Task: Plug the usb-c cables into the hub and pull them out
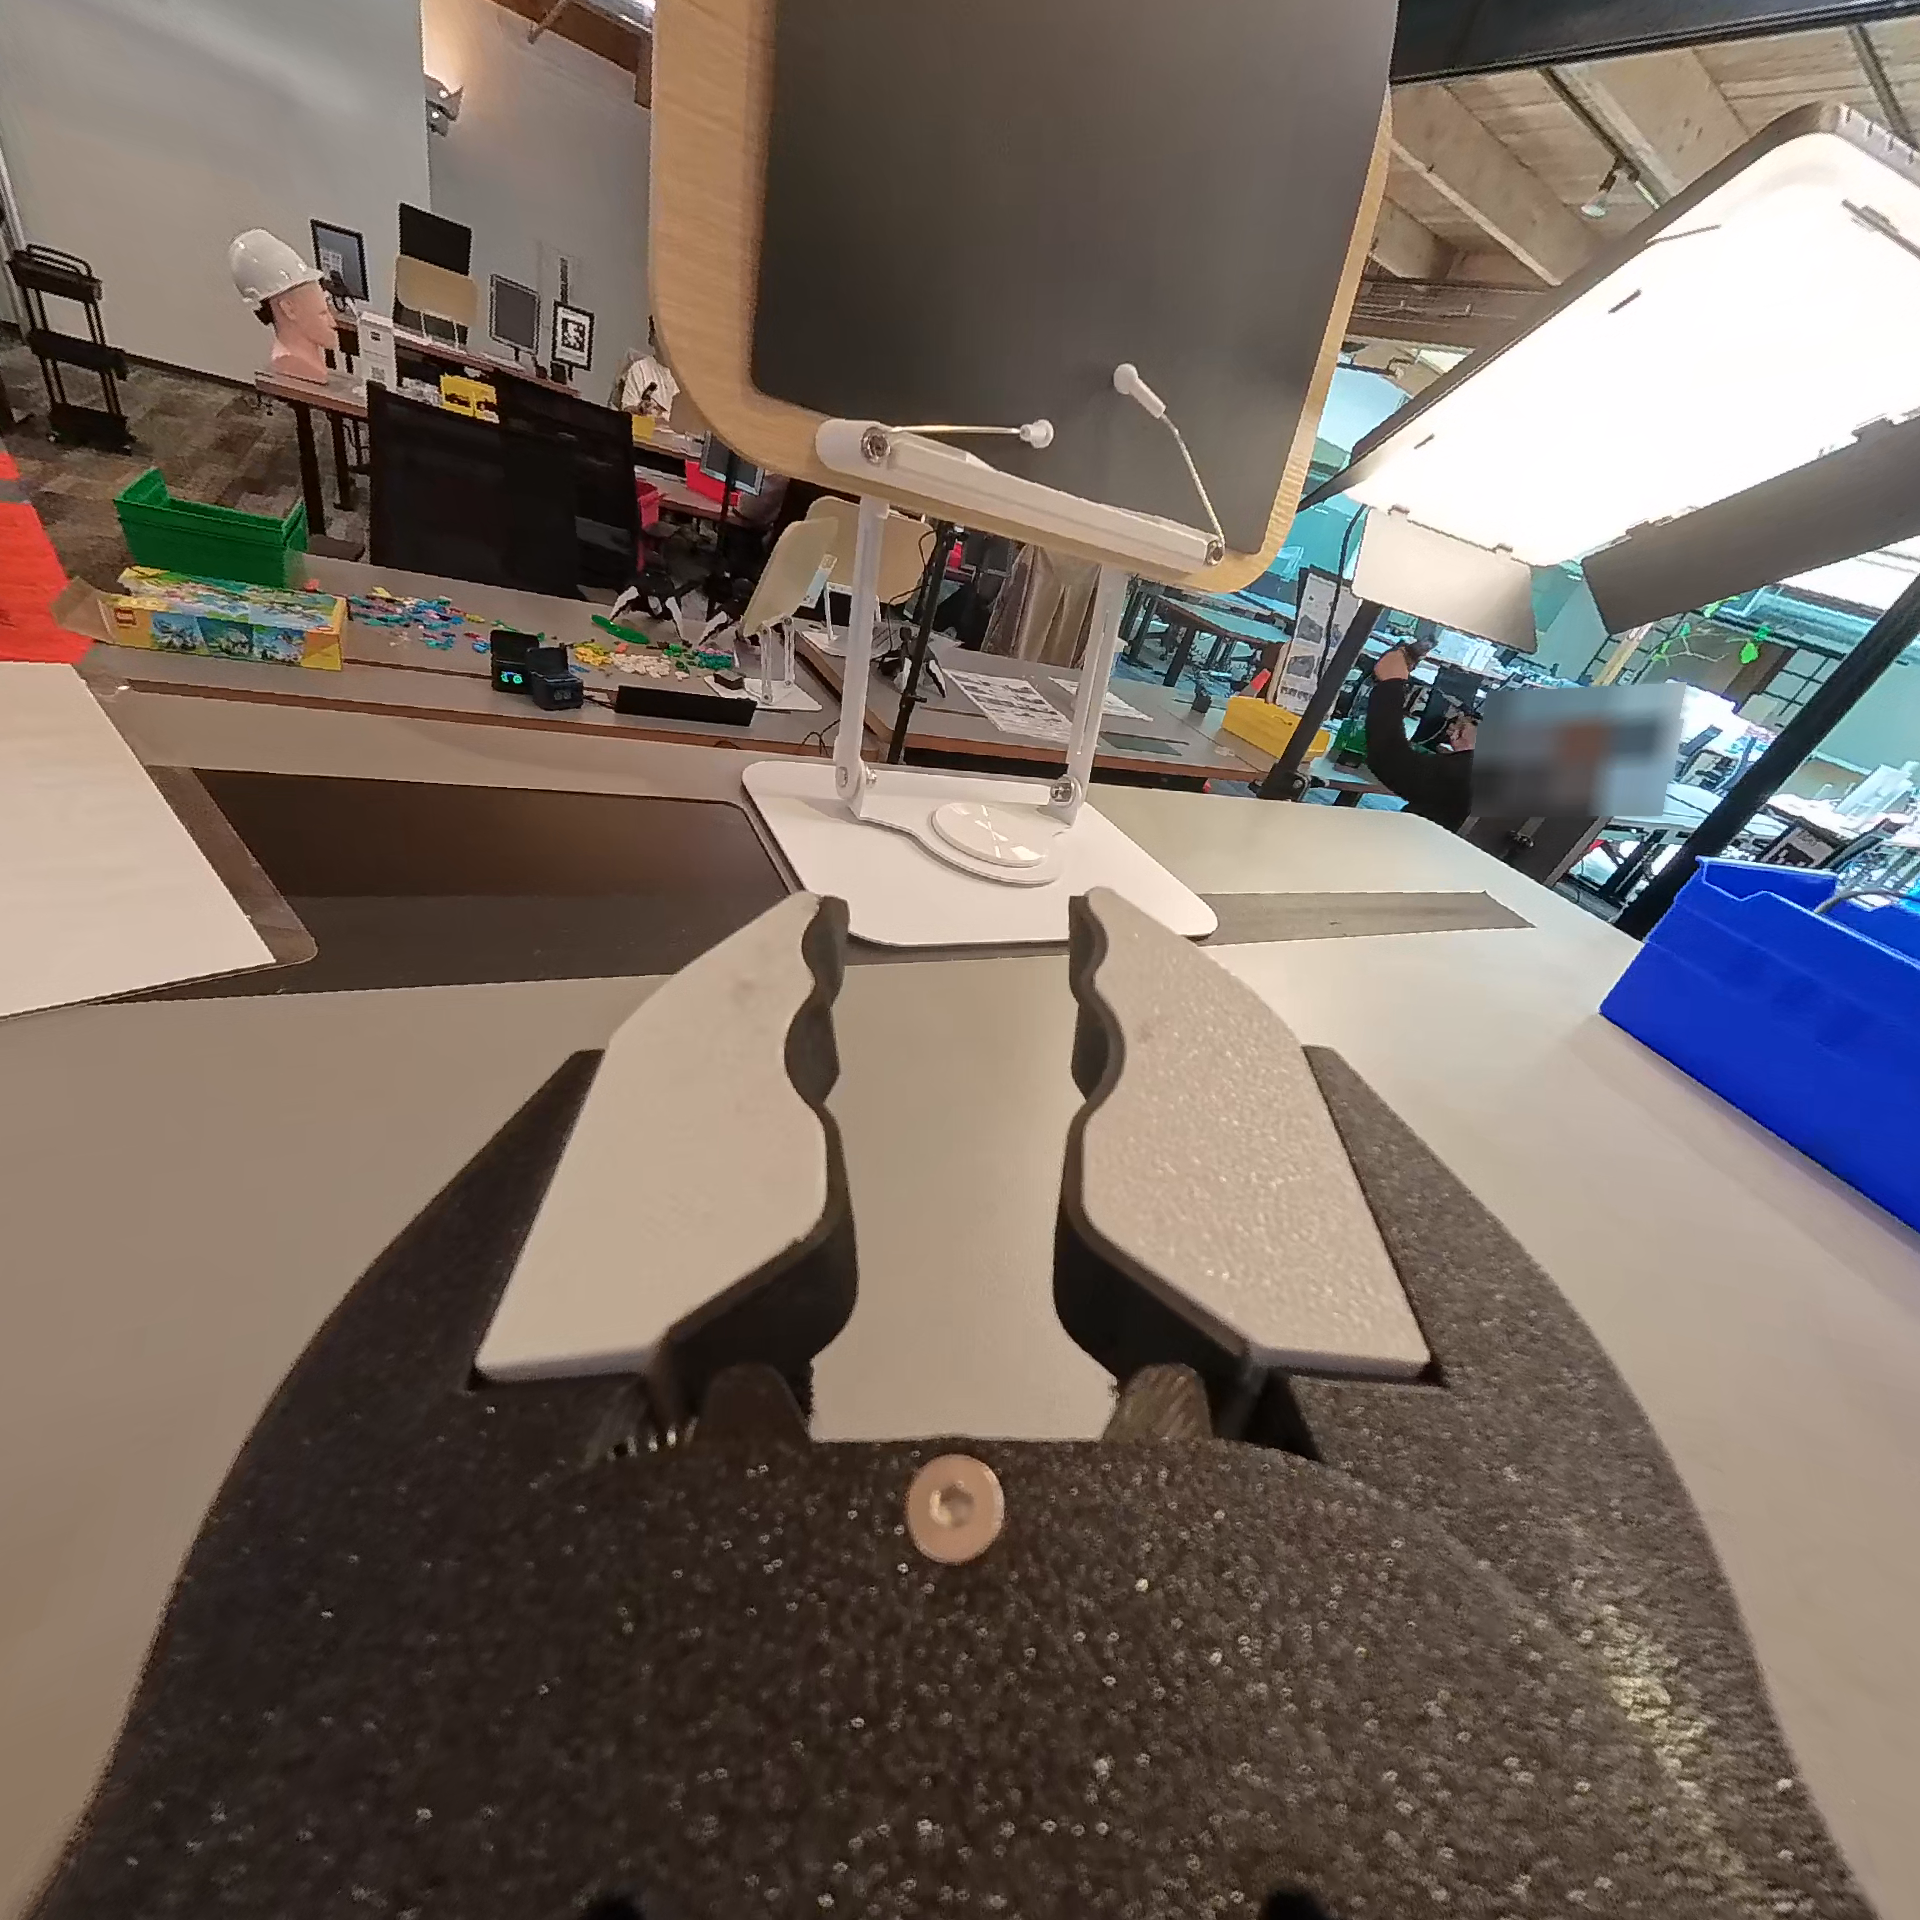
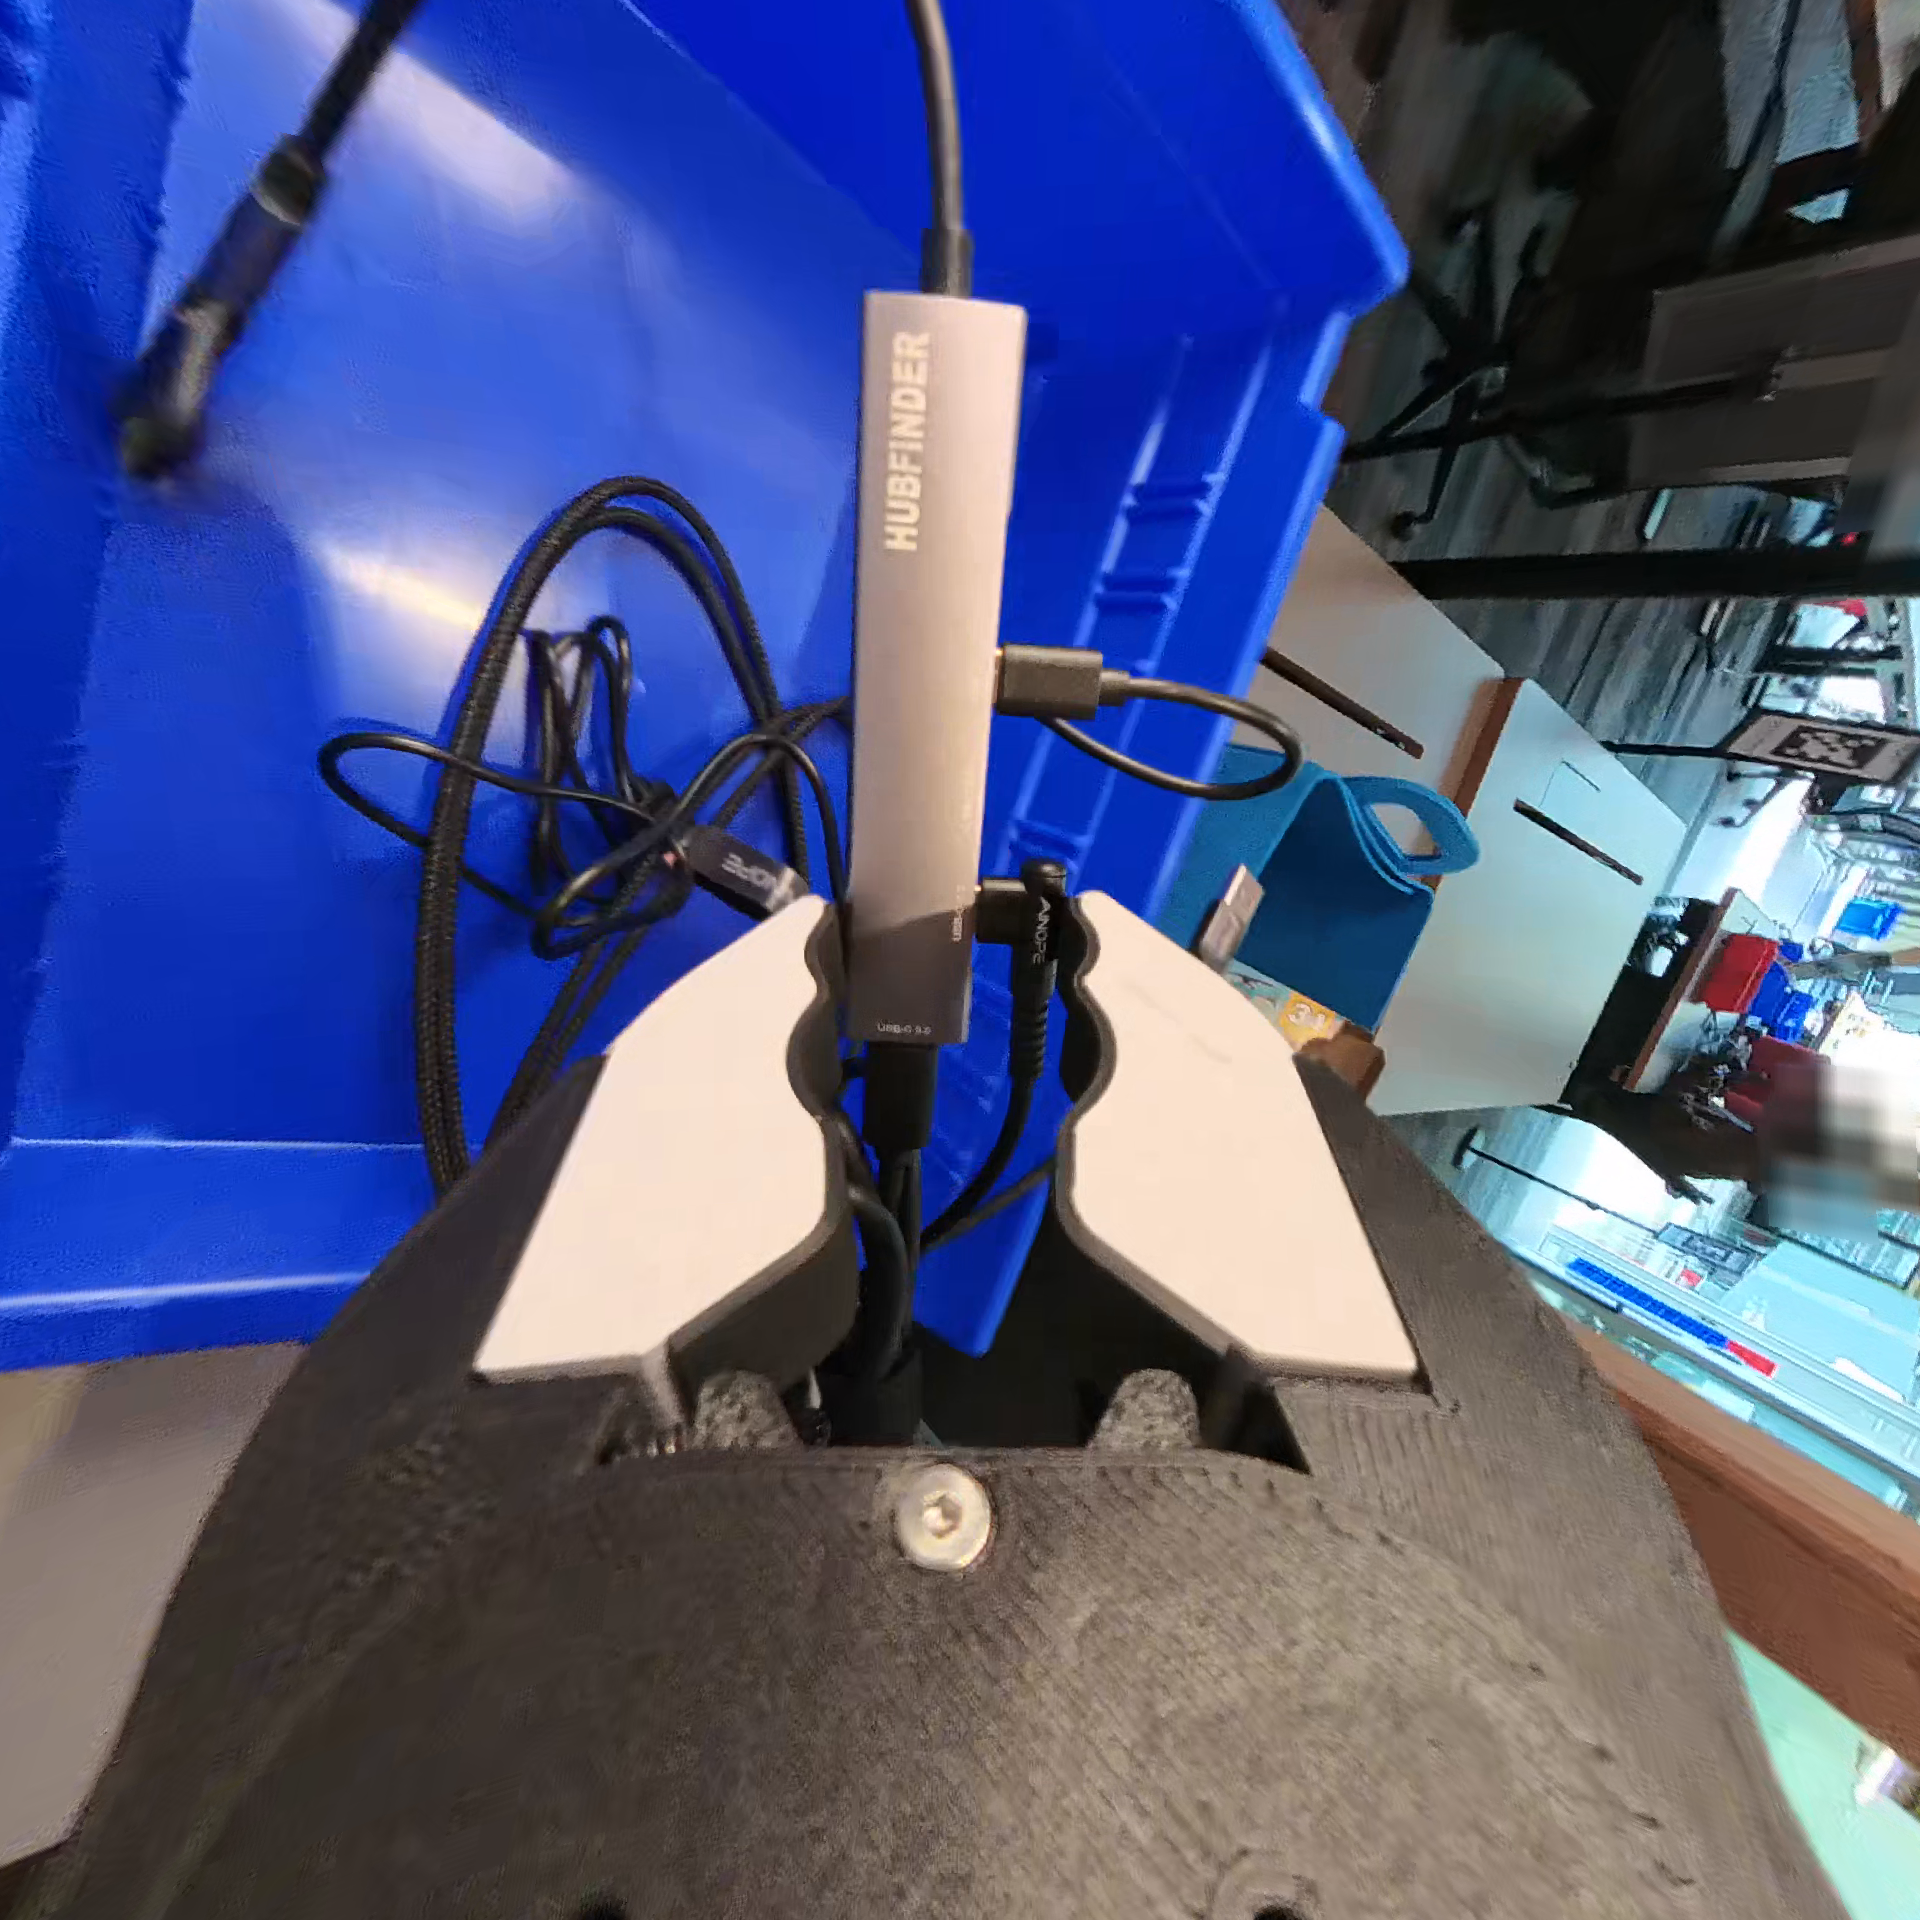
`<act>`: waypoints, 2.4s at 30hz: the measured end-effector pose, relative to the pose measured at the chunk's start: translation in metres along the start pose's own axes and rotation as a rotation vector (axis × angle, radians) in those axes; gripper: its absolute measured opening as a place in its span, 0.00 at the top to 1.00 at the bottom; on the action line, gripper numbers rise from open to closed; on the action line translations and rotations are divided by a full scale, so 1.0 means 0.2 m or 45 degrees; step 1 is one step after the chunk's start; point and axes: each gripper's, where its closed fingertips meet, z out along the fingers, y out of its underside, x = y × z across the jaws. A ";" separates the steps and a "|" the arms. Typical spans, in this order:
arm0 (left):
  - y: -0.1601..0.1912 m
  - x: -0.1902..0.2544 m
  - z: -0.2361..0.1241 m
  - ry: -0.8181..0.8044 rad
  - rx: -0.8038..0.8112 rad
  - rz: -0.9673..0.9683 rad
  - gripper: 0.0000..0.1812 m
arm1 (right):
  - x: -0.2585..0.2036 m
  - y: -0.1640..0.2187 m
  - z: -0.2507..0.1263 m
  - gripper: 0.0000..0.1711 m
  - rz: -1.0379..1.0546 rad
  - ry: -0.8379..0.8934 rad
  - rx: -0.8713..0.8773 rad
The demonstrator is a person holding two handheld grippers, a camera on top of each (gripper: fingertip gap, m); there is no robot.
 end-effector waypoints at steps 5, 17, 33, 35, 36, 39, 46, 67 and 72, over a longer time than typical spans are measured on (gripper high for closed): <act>0.00 0.00 0.00 0.004 0.004 -0.008 0.77 | -0.04 -0.14 0.10 0.78 -0.147 0.061 0.088; 0.02 0.04 0.02 0.052 -0.040 0.021 0.77 | -0.07 -0.33 -0.44 0.70 0.029 -0.015 0.607; 0.28 0.29 0.08 0.309 -0.472 0.292 0.77 | -1.59 -0.26 -0.65 0.71 0.522 -0.846 1.104; 0.29 0.28 0.07 0.297 -0.493 0.278 0.77 | -1.55 -0.26 -0.65 0.73 0.594 -0.861 1.130; 0.30 0.28 0.06 0.289 -0.497 0.280 0.77 | -1.54 -0.25 -0.65 0.74 0.630 -0.878 1.136; 0.33 0.28 0.02 0.244 -0.552 0.325 0.77 | -1.52 -0.25 -0.63 0.75 0.696 -0.944 1.110; 0.41 0.33 -0.22 0.053 -0.600 0.533 0.74 | -1.56 -0.26 -0.58 0.78 0.681 -1.002 0.997; -0.19 -0.52 -1.79 -0.905 -0.297 0.420 0.68 | -1.63 -0.27 -0.59 0.82 0.616 -1.163 0.957; -0.05 -0.75 -1.66 -0.840 -0.518 0.366 0.70 | -1.61 -0.27 -0.56 0.83 0.655 -1.139 0.926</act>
